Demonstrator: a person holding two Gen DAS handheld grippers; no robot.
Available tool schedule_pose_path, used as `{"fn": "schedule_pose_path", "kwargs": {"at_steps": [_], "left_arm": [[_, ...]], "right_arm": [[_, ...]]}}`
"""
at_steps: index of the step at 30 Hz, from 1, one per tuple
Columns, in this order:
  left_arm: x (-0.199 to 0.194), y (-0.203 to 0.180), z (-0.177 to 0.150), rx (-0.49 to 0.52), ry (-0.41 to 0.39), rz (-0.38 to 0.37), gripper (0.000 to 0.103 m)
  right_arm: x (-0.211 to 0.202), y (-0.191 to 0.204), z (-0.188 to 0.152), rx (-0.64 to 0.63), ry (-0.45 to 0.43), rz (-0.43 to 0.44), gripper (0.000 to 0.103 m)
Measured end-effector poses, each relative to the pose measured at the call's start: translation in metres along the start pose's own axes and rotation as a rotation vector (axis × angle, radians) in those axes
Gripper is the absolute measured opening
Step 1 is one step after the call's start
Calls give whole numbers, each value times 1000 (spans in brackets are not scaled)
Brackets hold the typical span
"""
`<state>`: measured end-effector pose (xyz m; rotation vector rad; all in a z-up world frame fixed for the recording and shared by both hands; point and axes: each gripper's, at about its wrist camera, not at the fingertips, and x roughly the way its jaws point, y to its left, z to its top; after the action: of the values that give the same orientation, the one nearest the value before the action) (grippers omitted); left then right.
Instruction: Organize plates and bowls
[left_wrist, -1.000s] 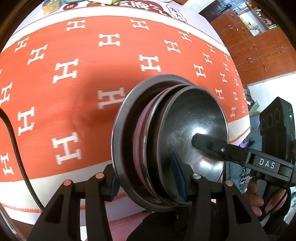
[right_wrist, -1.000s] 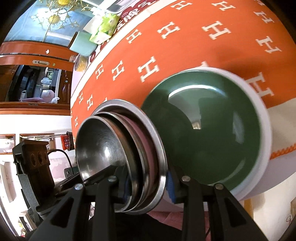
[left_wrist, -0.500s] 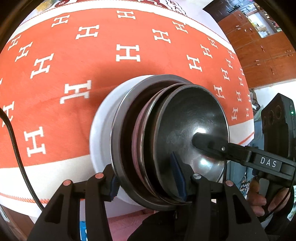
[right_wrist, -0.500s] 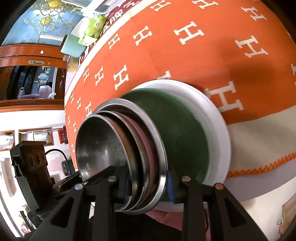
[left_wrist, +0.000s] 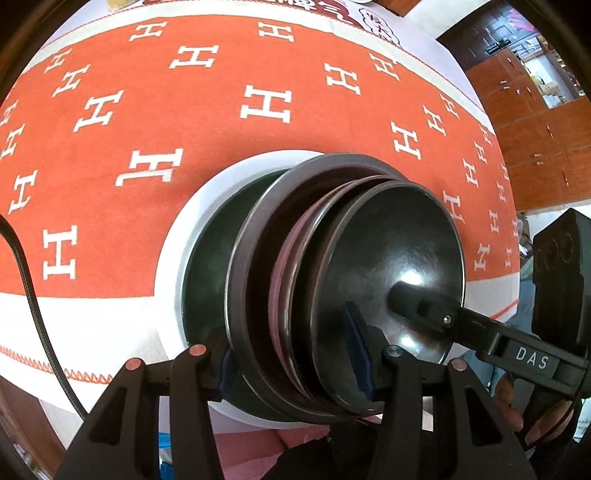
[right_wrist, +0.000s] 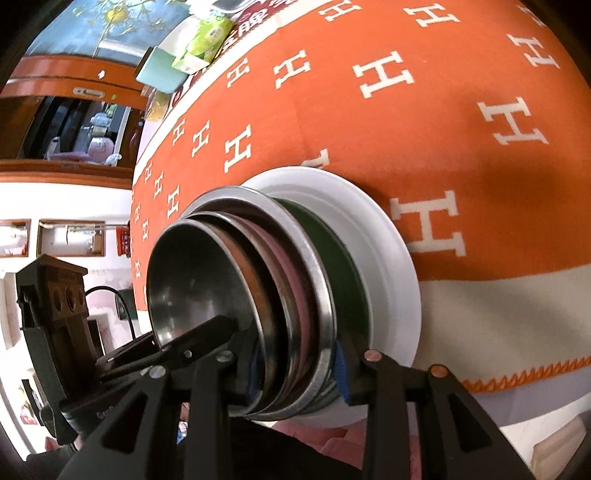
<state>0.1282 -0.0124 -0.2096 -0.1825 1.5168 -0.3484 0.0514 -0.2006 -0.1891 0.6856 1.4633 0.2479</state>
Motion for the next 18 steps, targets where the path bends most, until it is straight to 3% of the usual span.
{"fn": "schedule_pose_path", "kwargs": {"at_steps": [14, 18], "left_arm": [[-20, 3, -2, 33, -87, 34, 62], [-32, 8, -4, 45, -120, 28, 64]], "right_arm": [[-12, 9, -6, -61, -113, -67, 34], [-23, 13, -12, -61, -181, -69, 42]]}}
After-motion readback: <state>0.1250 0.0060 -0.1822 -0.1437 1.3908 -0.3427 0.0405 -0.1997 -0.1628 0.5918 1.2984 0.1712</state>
